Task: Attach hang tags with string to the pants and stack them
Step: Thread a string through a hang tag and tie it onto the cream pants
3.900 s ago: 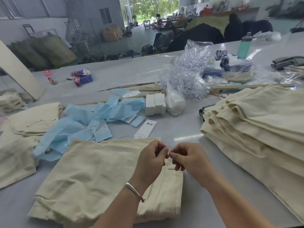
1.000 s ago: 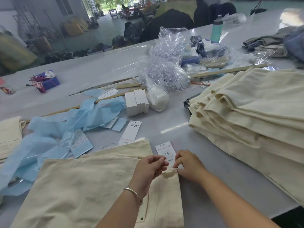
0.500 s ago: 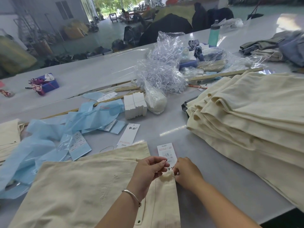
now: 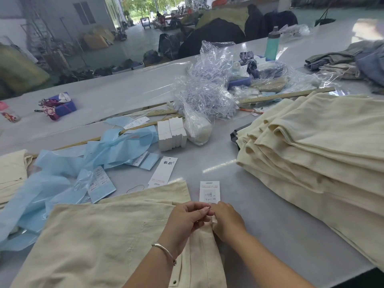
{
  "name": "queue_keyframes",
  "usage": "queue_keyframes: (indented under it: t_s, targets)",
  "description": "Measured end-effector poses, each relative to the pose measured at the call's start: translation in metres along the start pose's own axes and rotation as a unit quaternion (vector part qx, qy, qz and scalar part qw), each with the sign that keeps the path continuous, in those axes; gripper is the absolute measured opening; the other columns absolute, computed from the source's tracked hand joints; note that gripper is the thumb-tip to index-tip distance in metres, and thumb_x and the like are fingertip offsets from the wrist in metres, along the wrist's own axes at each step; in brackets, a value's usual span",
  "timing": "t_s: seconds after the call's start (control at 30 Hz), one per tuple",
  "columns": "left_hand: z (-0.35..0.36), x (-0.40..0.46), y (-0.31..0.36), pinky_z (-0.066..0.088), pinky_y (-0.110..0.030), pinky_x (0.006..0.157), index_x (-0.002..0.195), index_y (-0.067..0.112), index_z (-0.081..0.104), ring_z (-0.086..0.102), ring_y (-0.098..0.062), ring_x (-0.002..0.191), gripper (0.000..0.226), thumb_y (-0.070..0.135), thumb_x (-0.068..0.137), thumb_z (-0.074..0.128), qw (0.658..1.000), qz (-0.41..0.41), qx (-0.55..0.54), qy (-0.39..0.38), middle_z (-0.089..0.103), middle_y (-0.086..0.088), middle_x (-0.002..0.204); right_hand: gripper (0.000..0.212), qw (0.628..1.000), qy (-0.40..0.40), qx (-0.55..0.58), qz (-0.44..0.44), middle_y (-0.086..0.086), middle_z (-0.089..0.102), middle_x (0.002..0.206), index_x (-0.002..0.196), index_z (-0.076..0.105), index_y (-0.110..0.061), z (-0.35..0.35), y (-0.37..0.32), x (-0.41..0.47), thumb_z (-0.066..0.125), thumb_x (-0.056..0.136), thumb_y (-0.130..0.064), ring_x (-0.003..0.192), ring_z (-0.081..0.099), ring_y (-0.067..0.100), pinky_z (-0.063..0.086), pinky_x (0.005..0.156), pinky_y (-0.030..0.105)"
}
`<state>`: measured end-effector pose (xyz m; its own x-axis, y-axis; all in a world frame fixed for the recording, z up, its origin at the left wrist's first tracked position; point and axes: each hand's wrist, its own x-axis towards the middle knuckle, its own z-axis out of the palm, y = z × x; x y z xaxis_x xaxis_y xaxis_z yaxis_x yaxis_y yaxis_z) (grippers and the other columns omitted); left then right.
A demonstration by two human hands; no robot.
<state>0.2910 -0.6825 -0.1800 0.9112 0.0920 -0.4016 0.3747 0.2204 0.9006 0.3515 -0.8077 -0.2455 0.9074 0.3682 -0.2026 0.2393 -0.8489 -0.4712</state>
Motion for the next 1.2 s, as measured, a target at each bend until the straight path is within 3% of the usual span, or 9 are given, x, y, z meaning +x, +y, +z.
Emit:
queue_keyframes:
  t_s: [0.2, 0.4, 0.67, 0.8, 0.93, 0.97, 1.1, 1.2]
  targets:
    - [-0.003, 0.000, 0.003, 0.050, -0.017, 0.059, 0.085, 0.008, 0.077, 0.066, -0.013, 0.066, 0.013, 0.001, 0.088, 0.066, 1.000, -0.004, -0.012, 0.008, 0.073, -0.015, 0.086, 0.032, 1.000, -0.014, -0.008, -0.018, 0.006, 0.057, 0.112, 0.113, 0.060, -0.021, -0.003, -0.013, 0.004, 0.042, 0.090, -0.010, 0.104, 0.055, 0.030, 0.047, 0.080, 0.035]
    - [-0.010, 0.002, 0.004, 0.051, -0.019, 0.064, 0.100, 0.002, 0.073, 0.065, -0.012, 0.071, 0.013, 0.005, 0.089, 0.066, 1.000, -0.010, 0.011, 0.027, 0.075, -0.010, 0.088, 0.022, 0.996, -0.047, -0.073, -0.024, 0.010, 0.062, 0.112, 0.103, 0.060, -0.012, -0.020, -0.005, 0.005, 0.042, 0.091, -0.009, 0.098, 0.059, 0.030, 0.039, 0.070, 0.027]
    - [-0.011, 0.002, 0.009, 0.050, -0.017, 0.061, 0.094, 0.005, 0.072, 0.064, -0.009, 0.066, 0.009, 0.003, 0.089, 0.065, 0.999, -0.006, -0.001, 0.038, 0.074, -0.009, 0.084, 0.021, 0.995, -0.077, -0.061, -0.001, 0.010, 0.066, 0.110, 0.102, 0.067, -0.008, -0.041, -0.001, 0.017, 0.053, 0.086, -0.004, 0.100, 0.062, 0.026, 0.049, 0.081, 0.029]
    - [-0.010, 0.000, 0.011, 0.050, -0.018, 0.060, 0.091, 0.009, 0.071, 0.064, -0.009, 0.066, 0.008, 0.003, 0.088, 0.065, 0.999, 0.012, 0.023, 0.044, 0.074, -0.006, 0.081, 0.010, 0.992, 0.015, 0.108, 0.055, 0.006, 0.068, 0.091, 0.081, 0.067, -0.008, -0.058, 0.007, 0.015, 0.059, 0.083, -0.003, 0.086, 0.062, 0.022, 0.046, 0.071, 0.027]
    - [-0.005, -0.002, 0.016, 0.050, -0.018, 0.056, 0.092, 0.007, 0.069, 0.066, -0.011, 0.064, 0.009, 0.000, 0.087, 0.067, 0.995, 0.058, 0.056, 0.063, 0.075, -0.008, 0.080, 0.019, 0.916, 0.011, 0.393, 0.078, 0.005, 0.066, 0.064, 0.069, 0.065, -0.008, -0.078, 0.008, 0.000, 0.066, 0.081, 0.007, 0.062, 0.061, 0.019, 0.050, 0.059, 0.023]
    - [-0.004, -0.003, 0.018, 0.050, -0.019, 0.055, 0.094, 0.007, 0.068, 0.067, -0.012, 0.065, 0.010, 0.000, 0.086, 0.068, 0.993, 0.072, 0.063, 0.064, 0.075, -0.009, 0.080, 0.019, 0.907, 0.012, 0.413, 0.077, 0.005, 0.066, 0.063, 0.070, 0.066, -0.007, -0.081, 0.008, -0.003, 0.066, 0.081, 0.008, 0.061, 0.061, 0.018, 0.050, 0.058, 0.021]
    - [0.002, -0.006, 0.026, 0.050, -0.021, 0.051, 0.088, 0.007, 0.068, 0.069, -0.015, 0.067, 0.008, 0.001, 0.084, 0.070, 0.986, 0.114, 0.106, 0.056, 0.075, -0.010, 0.079, 0.018, 0.934, 0.036, 0.353, 0.051, 0.007, 0.066, 0.063, 0.067, 0.065, -0.007, -0.089, 0.002, -0.014, 0.066, 0.080, 0.007, 0.059, 0.059, 0.018, 0.049, 0.061, 0.028]
    - [0.006, -0.008, 0.028, 0.049, -0.022, 0.048, 0.082, 0.009, 0.065, 0.066, -0.012, 0.063, 0.011, -0.001, 0.086, 0.066, 0.977, 0.143, 0.155, 0.046, 0.074, -0.006, 0.074, 0.016, 0.857, -0.066, 0.510, 0.024, 0.013, 0.067, 0.066, 0.072, 0.066, -0.002, -0.099, -0.005, -0.023, 0.063, 0.081, 0.011, 0.061, 0.062, 0.020, 0.051, 0.058, 0.024]
